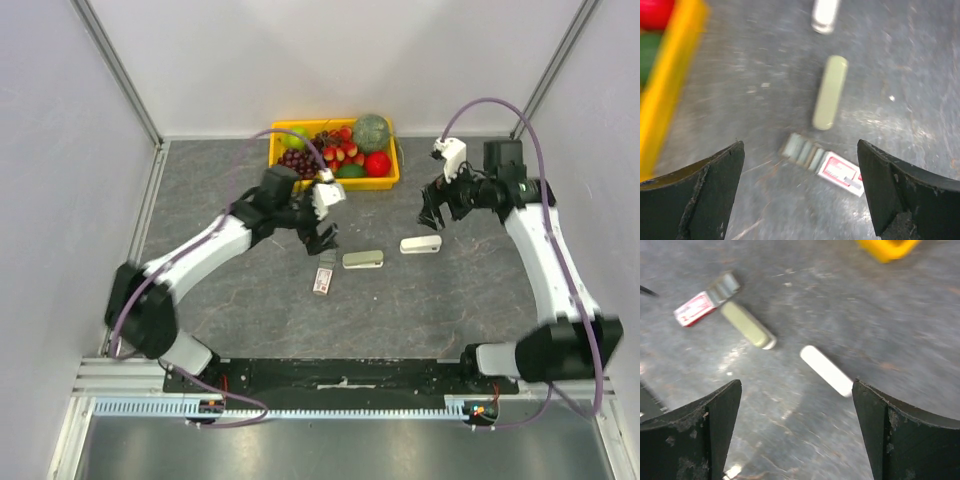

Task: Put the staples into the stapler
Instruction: Reset both arms

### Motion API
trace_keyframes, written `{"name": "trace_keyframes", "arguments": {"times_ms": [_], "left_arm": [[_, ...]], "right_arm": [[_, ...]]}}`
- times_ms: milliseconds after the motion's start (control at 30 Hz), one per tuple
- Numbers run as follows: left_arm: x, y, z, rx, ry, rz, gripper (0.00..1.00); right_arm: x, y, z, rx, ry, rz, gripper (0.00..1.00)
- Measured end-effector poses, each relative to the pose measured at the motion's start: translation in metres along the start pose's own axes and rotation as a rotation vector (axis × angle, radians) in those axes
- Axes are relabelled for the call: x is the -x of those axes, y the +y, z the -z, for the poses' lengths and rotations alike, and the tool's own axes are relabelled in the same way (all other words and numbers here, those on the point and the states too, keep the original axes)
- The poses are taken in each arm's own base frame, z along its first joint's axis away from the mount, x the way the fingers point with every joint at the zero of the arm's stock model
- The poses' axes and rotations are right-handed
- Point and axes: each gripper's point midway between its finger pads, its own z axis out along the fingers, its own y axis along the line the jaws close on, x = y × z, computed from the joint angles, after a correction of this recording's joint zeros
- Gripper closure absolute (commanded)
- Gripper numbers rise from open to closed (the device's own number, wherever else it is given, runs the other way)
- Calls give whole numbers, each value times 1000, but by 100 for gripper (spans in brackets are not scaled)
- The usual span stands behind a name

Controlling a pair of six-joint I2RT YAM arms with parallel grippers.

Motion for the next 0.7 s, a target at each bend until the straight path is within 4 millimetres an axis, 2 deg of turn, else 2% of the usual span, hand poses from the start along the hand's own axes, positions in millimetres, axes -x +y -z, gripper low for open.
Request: {"name": "trace_keyframes", "arguments": {"times_ms": [33,100,200,267,367,467,533,700], "left_arm": [[11,5,16,44,-28,0,0],[32,19,61,180,-91,10,1],[54,40,139,410,-194,23,0],[56,46,185,541,-246,32,1],[47,46,246,752,-287,64,0],[44,37,269,845,-315,72,0],[37,32,274,875,-319,90,0],[30,34,275,898,-309,129,0]], "right_arm": [[3,-1,12,-73,-23,30,2],[10,-5,40,-227,-81,79,2],[24,-11,90,-483,-210,136,2],[30,-12,123,-636,-303,153,2],[34,-9,164,-804,-429,163,2],[36,-4,194,-913,-531,156,2],[37,-6,205,-969,-577,146,2],[17,-18,200,-1036,-568,102,2]]}}
